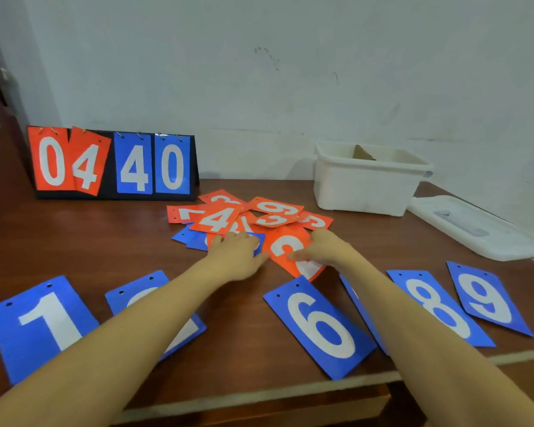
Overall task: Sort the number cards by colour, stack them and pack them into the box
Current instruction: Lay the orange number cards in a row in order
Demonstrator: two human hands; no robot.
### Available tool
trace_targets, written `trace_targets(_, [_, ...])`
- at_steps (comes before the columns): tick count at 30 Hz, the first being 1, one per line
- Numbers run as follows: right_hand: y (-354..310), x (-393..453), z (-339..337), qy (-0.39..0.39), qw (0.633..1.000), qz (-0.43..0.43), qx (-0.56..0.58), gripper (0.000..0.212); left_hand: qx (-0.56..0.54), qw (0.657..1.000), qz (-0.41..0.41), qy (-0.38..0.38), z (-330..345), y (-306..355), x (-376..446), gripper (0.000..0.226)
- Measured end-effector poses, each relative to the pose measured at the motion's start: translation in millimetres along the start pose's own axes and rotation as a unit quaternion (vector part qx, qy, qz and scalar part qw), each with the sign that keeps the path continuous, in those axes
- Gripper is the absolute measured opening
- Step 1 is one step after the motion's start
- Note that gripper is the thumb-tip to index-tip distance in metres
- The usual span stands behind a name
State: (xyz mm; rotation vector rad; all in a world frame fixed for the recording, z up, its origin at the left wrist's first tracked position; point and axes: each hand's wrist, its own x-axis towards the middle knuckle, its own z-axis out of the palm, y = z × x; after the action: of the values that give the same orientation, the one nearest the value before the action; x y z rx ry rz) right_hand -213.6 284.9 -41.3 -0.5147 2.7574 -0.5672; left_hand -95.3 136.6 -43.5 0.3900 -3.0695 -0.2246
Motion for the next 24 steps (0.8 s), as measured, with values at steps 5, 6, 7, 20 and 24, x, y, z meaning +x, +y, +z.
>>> trace_targets(5, [11,-10,-23,0.137,0.980,-0.064,0.131,0.035,-0.054,0.995,-0.038,0.070,-1,5,5,0.048])
trace_targets(6, [9,-15,-27,0.146,0.964,-0.089,0.202,0.028,-0.130,0.986,-0.042,0.090,-5,8,5,0.052])
trace_targets(7, [4,-22,-31,0.134,0.943,-0.118,0.280,0.022,-0.244,0.965,-0.034,0.096,-11,13,6,0.056])
trace_targets(20, [8,1,-9,0.072,0.990,0.119,0.003,0.080,-0.384,0.902,-0.064,0.188,-24,-15,6,0.049])
trace_targets(24, [14,16,-12,0.070,0.986,0.073,0.131,0.044,-0.395,0.898,-0.062,0.185,-23,-6,1,0.051])
